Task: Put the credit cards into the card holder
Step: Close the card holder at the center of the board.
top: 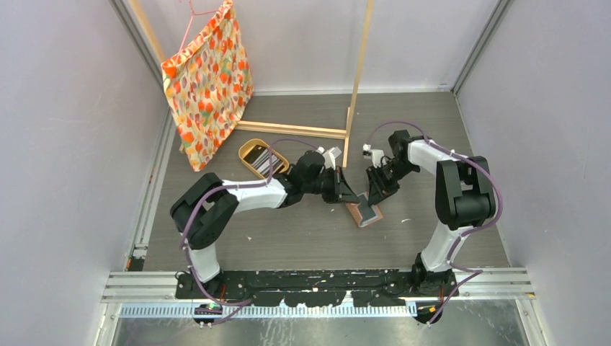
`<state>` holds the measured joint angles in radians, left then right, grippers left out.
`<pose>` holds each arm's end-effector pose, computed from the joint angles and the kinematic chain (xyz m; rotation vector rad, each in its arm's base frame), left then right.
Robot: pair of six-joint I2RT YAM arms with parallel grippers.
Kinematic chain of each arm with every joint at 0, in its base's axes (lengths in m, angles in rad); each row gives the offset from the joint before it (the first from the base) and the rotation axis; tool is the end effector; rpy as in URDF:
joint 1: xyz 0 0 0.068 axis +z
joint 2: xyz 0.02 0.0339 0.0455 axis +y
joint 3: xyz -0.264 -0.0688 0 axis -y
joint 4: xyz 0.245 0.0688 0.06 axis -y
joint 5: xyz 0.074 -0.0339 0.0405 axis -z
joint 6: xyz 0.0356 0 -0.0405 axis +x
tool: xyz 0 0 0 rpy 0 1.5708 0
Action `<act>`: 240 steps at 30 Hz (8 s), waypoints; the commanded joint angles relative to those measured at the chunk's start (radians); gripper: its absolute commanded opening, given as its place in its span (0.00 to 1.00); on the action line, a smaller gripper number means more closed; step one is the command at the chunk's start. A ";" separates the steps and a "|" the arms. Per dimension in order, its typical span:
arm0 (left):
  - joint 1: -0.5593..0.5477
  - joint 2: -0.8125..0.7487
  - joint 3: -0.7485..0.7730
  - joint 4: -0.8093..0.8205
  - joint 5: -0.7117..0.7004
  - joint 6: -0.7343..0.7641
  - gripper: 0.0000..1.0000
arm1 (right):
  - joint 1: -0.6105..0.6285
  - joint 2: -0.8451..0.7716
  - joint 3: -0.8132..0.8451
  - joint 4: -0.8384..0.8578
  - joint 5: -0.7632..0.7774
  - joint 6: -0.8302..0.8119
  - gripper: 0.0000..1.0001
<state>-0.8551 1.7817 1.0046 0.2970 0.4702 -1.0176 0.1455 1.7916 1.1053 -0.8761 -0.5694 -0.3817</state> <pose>0.2410 -0.3017 0.1938 0.1531 2.4244 -1.5160 0.3002 0.0634 0.1583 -0.7711 2.8432 0.8547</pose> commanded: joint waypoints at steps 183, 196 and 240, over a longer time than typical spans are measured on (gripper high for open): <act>0.021 -0.992 -0.588 -0.051 -0.569 0.225 1.00 | 0.256 -0.501 -0.134 0.212 0.577 -0.043 0.02; 0.031 -1.263 -0.751 -0.129 -0.578 0.142 1.00 | 0.561 -0.270 -0.159 0.166 0.766 -0.103 0.46; -0.137 -0.265 -0.542 0.415 -0.418 0.007 0.63 | 0.198 0.052 0.074 -0.075 0.040 0.045 0.02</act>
<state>-0.9836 1.4525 0.4187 0.5823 0.0910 -0.8948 0.3225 1.8137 1.1488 -0.9569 -0.5438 -0.3843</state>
